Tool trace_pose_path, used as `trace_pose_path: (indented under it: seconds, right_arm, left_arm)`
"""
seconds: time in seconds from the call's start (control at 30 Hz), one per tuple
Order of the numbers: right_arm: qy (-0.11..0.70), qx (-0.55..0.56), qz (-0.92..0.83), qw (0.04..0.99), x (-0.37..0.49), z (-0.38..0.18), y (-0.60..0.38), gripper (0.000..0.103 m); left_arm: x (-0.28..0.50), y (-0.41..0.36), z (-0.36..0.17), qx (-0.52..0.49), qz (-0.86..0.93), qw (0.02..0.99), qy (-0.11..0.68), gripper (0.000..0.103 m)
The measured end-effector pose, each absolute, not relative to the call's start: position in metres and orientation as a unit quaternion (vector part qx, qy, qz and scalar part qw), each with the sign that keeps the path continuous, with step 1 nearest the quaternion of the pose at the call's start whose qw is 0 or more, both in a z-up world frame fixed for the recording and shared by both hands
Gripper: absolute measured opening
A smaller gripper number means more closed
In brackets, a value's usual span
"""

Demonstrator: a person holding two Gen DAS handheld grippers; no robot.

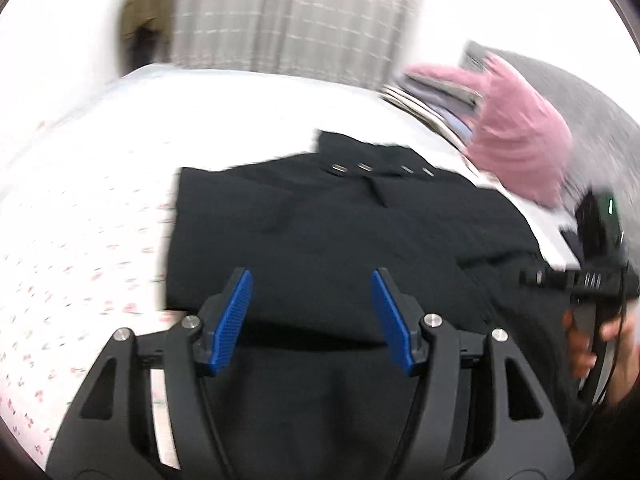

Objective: Fold large clothes

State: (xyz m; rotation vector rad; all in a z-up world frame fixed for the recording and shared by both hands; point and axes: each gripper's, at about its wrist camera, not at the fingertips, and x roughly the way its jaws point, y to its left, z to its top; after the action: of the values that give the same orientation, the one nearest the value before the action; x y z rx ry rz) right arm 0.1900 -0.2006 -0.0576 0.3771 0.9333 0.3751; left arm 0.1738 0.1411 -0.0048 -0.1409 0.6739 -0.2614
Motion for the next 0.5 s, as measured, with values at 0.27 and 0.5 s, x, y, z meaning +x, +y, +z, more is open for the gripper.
trace_pose_path:
  seconds: [0.27, 0.5]
  right_arm:
    - [0.486, 0.174, 0.198, 0.833, 0.231, -0.091, -0.148, 0.014]
    - [0.394, 0.116, 0.196, 0.89, 0.248, -0.009, -0.169, 0.011]
  left_arm:
    - [0.192, 0.217, -0.018, -0.156, -0.031, 0.937, 0.313, 0.063]
    - [0.205, 0.209, -0.034, -0.167, -0.009, 0.934, 0.317, 0.042]
